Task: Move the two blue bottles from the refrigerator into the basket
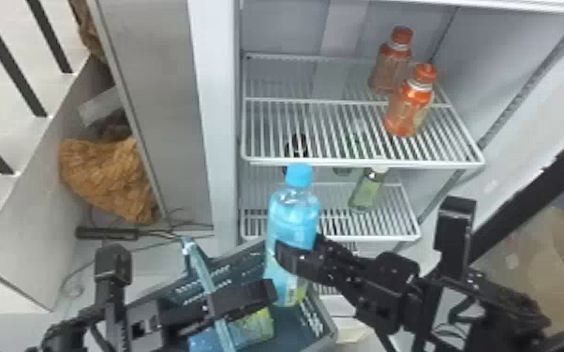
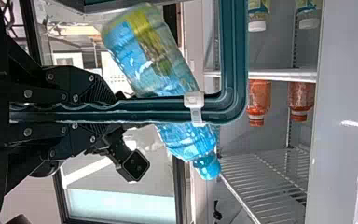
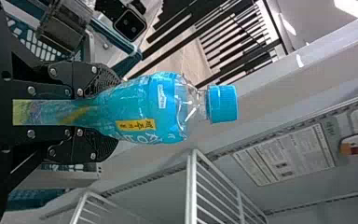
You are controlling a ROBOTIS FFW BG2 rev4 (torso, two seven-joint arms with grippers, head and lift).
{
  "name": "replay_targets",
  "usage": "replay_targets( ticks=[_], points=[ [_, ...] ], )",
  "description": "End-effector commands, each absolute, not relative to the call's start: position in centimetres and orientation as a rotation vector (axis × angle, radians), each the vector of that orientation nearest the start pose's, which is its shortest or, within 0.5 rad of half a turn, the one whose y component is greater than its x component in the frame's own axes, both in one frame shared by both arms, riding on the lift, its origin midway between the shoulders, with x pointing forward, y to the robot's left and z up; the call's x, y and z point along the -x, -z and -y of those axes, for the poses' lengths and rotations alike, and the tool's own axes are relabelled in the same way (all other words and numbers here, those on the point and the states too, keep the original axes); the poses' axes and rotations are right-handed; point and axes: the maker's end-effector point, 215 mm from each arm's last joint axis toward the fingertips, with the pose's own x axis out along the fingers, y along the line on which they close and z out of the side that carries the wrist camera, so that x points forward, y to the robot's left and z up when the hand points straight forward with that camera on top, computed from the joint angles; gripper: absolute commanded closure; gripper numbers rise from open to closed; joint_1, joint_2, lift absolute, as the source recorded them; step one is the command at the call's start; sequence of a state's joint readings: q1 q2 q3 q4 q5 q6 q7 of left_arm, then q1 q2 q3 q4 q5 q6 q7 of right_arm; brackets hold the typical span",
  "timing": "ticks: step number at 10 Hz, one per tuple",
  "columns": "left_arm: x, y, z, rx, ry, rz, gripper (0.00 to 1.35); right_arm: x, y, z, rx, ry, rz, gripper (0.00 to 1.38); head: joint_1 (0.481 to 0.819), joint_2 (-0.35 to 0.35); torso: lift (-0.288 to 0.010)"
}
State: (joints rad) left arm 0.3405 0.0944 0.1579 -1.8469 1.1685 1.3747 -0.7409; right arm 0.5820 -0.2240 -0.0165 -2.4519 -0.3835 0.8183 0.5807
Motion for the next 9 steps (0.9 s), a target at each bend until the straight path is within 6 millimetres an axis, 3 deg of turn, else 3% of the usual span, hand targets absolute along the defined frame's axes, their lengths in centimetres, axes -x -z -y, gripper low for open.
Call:
replay_targets(
  ticks=[1,3,4,6,7,9],
  points=[
    [-27.1,34.8,-2.3,1.401,1.170,-0.839,1.20,-31.6,35.9,7.2,-0.283,-0.832,-0.542,1.28,0.695,-0.102,-0.010],
    [-27.5,34.7,-2.5,1.402,1.164,-0.819,1.20,-29.9,38.2,6.3,-0.345,-0.862,-0.624,1.28,0.695,-0.096,-0.010],
    [-27.7,34.6,-2.6,1.404,1.163,-0.810,1.20,-29.1,39.0,5.8,-0.360,-0.879,-0.659,1.21,0.695,-0.088,-0.010],
    [-27.8,34.5,-2.6,1.403,1.164,-0.805,1.20,-28.2,40.5,5.0,-0.412,-0.916,-0.710,0.25,0.695,-0.067,-0.010],
    [-27.7,34.5,-2.6,1.406,1.163,-0.805,1.20,-28.5,40.4,5.3,-0.402,-0.911,-0.701,0.02,0.695,-0.052,-0.010],
    [-27.7,34.5,-2.6,1.406,1.165,-0.804,1.20,-29.2,40.2,6.5,-0.375,-0.883,-0.688,0.18,0.695,-0.061,-0.010]
  ],
)
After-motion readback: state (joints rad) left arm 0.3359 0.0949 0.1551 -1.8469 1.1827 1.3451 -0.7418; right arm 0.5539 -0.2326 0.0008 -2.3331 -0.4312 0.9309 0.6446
